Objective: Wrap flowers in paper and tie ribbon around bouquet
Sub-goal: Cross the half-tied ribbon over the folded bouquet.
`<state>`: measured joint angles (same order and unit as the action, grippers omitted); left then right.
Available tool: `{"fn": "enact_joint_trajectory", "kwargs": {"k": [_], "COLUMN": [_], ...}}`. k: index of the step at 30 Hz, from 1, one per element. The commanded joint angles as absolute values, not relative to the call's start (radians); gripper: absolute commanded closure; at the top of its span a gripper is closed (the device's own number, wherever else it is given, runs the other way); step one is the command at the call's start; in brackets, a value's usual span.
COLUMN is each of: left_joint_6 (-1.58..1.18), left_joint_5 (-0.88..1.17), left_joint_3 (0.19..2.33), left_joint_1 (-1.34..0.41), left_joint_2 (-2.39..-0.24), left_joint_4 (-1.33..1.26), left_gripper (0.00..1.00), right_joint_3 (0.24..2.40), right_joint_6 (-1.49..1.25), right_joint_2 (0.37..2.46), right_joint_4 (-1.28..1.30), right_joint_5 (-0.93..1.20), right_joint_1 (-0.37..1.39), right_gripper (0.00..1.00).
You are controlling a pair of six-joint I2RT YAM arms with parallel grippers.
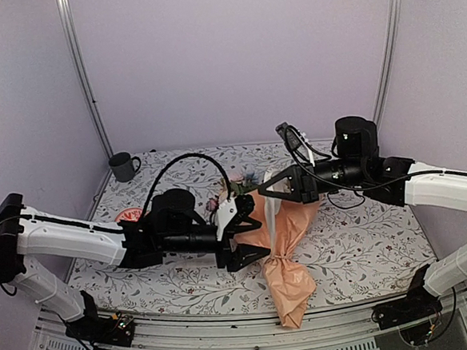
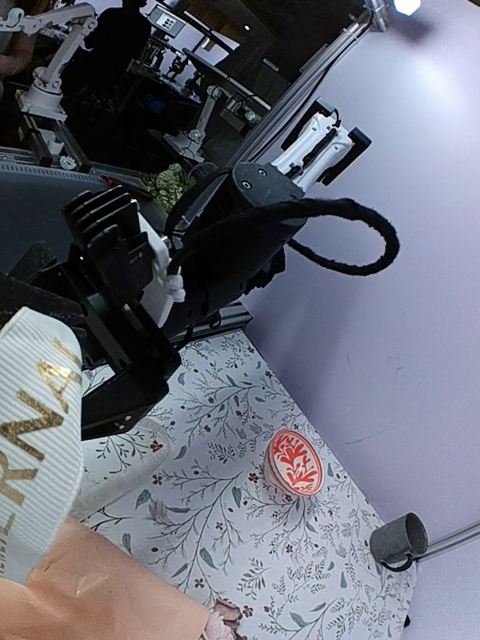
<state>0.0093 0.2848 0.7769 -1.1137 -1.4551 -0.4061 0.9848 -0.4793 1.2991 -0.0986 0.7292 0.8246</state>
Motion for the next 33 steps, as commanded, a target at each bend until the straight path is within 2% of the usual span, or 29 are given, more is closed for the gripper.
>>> {"fn": "enact_joint_trajectory", "kwargs": {"k": [1, 6, 10, 12, 15, 18, 19, 21, 24, 29, 33], "left_joint_6": [-0.027, -0.040, -0.052, -0.052, -0.052, -0.063, -0.069, -0.080, -0.093, -0.143, -0.164], "left_joint_5": [0.231, 0.213, 0.217, 0.209, 0.219, 0.226, 0.216, 0.181, 0.135, 0.164, 0.178], "left_joint_3": [0.811, 0.835, 0.829, 0.834, 0.841, 0.839, 0.826, 0.795, 0.764, 0.742, 0.742], "left_joint_1": [-1.150, -1.151, -1.155, -1.155, -1.155, -1.155, -1.155, -1.153, -1.153, -1.152, -1.154], "left_joint_2": [-1.517, -1.545, -1.557, -1.565, -1.570, -1.563, -1.556, -1.538, -1.526, -1.545, -1.552], "left_joint_4": [-0.574, -0.581, -0.593, -0.583, -0.587, -0.602, -0.618, -0.651, -0.667, -0.713, -0.732], "left_gripper": [0.31, 0.52, 0.61, 0.73, 1.00, 1.00, 1.00, 1.00, 1.00, 1.00, 1.00], "right_joint_3": [0.957, 0.932, 0.920, 0.918, 0.917, 0.908, 0.907, 0.905, 0.858, 0.677, 0.572], "right_joint_6": [-0.512, -0.526, -0.525, -0.525, -0.525, -0.523, -0.522, -0.501, -0.474, -0.526, -0.569], "right_joint_2": [1.302, 1.300, 1.294, 1.298, 1.301, 1.302, 1.302, 1.302, 1.277, 1.193, 1.180], "right_joint_4": [-0.174, -0.194, -0.196, -0.196, -0.195, -0.178, -0.148, -0.053, 0.046, -0.017, -0.111], "right_joint_5": [0.724, 0.730, 0.732, 0.737, 0.738, 0.728, 0.713, 0.660, 0.585, 0.599, 0.606], "right_joint_1": [0.831, 0.830, 0.830, 0.830, 0.830, 0.831, 0.830, 0.831, 0.831, 0.830, 0.830], "right_gripper": [1.00, 1.00, 1.00, 1.00, 1.00, 0.99, 0.94, 0.77, 0.66, 0.57, 0.56]}}
